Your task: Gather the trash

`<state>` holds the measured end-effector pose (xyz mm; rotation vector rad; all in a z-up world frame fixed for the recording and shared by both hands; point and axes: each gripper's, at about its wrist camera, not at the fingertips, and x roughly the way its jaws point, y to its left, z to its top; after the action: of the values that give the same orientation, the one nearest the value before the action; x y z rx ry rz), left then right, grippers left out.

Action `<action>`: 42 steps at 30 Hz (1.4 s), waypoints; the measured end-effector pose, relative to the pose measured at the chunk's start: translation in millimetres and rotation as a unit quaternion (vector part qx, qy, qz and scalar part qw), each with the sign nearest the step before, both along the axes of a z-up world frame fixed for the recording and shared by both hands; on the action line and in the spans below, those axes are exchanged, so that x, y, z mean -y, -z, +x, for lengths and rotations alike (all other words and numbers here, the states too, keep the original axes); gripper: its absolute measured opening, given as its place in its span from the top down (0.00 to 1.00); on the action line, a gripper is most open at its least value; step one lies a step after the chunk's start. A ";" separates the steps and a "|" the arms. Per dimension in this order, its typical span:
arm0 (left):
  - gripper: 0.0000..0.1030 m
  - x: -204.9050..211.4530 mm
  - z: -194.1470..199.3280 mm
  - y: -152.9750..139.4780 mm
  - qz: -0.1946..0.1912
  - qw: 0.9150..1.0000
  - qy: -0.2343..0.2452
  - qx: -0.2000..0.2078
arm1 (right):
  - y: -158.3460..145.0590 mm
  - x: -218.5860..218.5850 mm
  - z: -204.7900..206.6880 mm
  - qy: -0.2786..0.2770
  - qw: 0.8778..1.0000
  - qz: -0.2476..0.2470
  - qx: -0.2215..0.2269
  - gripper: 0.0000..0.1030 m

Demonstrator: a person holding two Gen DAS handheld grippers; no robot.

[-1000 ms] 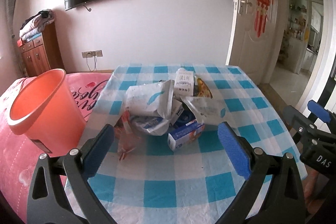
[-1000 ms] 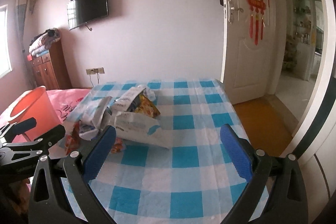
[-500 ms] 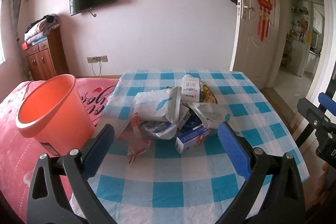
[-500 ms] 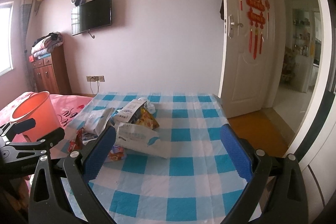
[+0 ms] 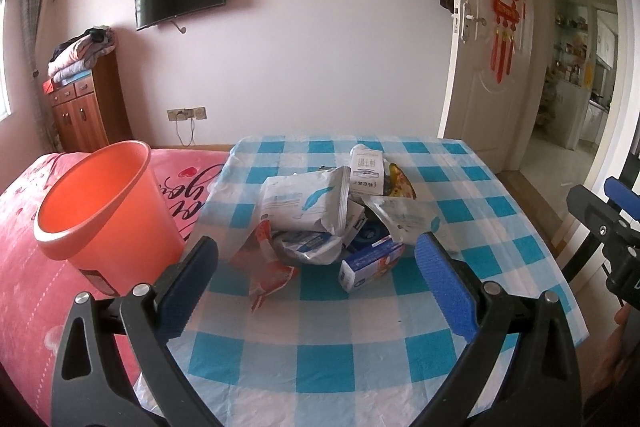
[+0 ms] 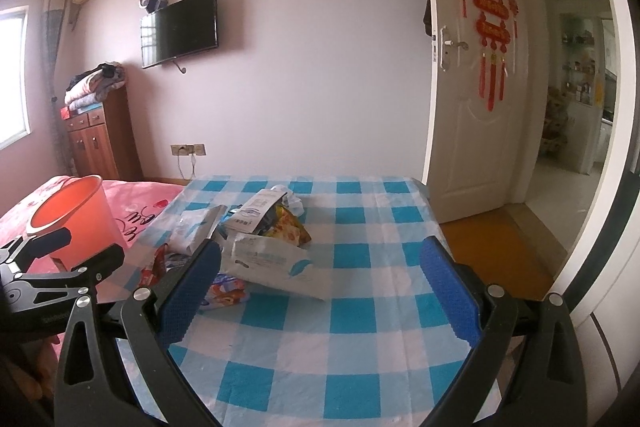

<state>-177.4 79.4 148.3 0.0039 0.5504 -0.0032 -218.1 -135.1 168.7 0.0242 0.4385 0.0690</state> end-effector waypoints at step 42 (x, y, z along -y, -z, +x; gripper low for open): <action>0.04 -43.7 43.7 69.3 -0.055 0.996 0.008 -0.064 | 81.1 18.7 80.8 -0.055 0.989 0.065 -0.122 0.22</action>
<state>-133.8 123.2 79.0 -0.0996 0.6774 -0.0503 -137.2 -153.7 87.5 0.1386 0.6801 0.2048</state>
